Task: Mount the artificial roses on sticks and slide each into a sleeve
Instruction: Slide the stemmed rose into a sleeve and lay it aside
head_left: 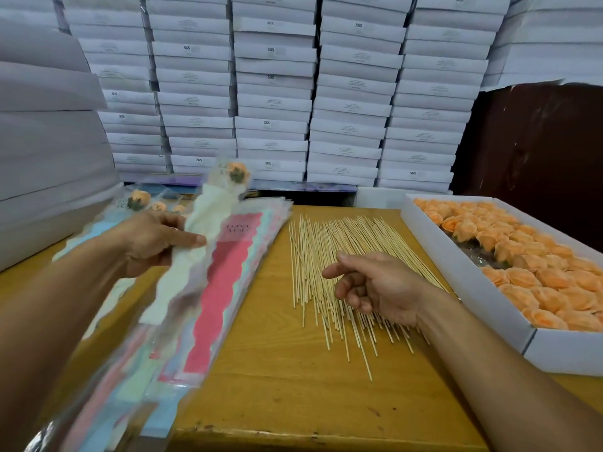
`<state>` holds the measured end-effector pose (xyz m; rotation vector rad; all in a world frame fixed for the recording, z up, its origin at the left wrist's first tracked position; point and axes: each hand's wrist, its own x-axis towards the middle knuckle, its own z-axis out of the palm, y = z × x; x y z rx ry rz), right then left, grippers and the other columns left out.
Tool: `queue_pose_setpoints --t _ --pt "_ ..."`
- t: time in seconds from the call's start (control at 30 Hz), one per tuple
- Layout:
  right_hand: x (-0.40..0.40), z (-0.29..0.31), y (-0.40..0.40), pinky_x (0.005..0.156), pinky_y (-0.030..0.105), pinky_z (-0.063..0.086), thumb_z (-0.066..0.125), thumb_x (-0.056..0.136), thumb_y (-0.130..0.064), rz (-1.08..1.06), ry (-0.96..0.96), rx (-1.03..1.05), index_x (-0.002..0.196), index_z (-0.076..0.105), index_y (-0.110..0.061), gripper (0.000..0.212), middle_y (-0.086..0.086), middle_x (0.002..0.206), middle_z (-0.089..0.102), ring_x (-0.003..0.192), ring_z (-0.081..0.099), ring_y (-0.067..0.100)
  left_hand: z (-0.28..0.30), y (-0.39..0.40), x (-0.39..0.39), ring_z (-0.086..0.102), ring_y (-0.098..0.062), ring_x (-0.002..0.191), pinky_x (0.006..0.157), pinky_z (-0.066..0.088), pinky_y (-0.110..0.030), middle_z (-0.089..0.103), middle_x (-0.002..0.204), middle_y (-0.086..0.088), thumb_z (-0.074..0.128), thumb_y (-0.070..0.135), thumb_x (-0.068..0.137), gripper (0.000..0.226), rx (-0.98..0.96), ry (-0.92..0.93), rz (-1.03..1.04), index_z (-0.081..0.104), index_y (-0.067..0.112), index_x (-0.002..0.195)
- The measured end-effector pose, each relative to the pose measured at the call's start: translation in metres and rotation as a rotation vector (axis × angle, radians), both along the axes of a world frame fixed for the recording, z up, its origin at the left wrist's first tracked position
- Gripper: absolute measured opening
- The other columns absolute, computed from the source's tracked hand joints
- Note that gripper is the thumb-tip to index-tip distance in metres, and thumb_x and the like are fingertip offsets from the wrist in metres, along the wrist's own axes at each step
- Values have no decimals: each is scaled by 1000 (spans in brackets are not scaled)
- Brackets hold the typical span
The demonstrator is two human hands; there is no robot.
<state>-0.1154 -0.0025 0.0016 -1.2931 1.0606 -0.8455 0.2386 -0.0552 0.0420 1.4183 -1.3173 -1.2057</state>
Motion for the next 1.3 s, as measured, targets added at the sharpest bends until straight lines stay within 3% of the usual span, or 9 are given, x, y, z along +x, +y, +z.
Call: queue_pose_setpoints --t 0.1,0.17,0.27,0.37,0.47,0.6,0.73,0.93,1.3 --pt "0 0 -1 41 21 41 54 103 -34 6 6 3 112 69 1 38 13 74 68 52 56 13 1 -10 31 64 -10 48 39 47 -20 69 62 -4 72 -6 77 16 -5 -12 48 63 6 76" --pt "0 0 -1 41 21 41 55 103 -33 10 14 2 112 69 1 38 12 74 68 52 56 13 0 -15 52 62 -12 51 41 47 -21 67 66 -6 74 -3 73 16 1 -23 68 63 7 70" --pt "0 0 -1 41 21 41 55 103 -32 15 26 3 112 69 1 36 12 74 68 52 56 13 -2 -20 84 51 -21 68 57 40 -29 59 90 -14 80 6 62 31 24 -88 103 59 6 85" --pt "0 0 0 41 21 41 56 102 -31 22 30 6 111 69 0 35 12 74 67 52 55 13 -9 -27 115 51 -27 79 66 42 -36 61 100 -16 85 10 56 50 31 -137 161 63 2 100" --pt "0 0 0 42 21 40 56 102 -30 23 35 8 110 69 0 34 12 74 67 53 55 13 -20 -38 144 58 -32 81 71 47 -39 70 98 -21 87 10 55 53 48 -169 212 67 -5 101" --pt "1 0 1 41 21 40 55 102 -29 20 42 7 110 68 0 33 11 73 67 52 54 13 -31 -46 172 72 -37 75 68 60 -39 75 94 -22 87 7 58 50 96 -213 264 71 0 105" --pt "1 1 1 41 20 39 54 103 -29 20 47 6 110 68 0 33 11 72 67 51 54 13 -39 -52 187 68 -49 98 90 54 -57 74 99 -26 90 8 57 56 173 -262 289 69 -1 108" --pt "1 2 2 42 20 40 55 102 -28 17 45 5 112 67 1 33 11 72 67 52 54 13 -47 -57 190 70 -45 86 84 56 -57 72 95 -26 91 6 60 50 185 -398 431 67 -3 102" --pt "-1 1 1 42 20 40 55 102 -26 33 25 0 109 68 -1 30 11 72 67 52 55 13 -56 -76 201 65 -49 98 90 54 -61 65 106 -33 90 11 71 52 192 -638 498 61 -12 109"
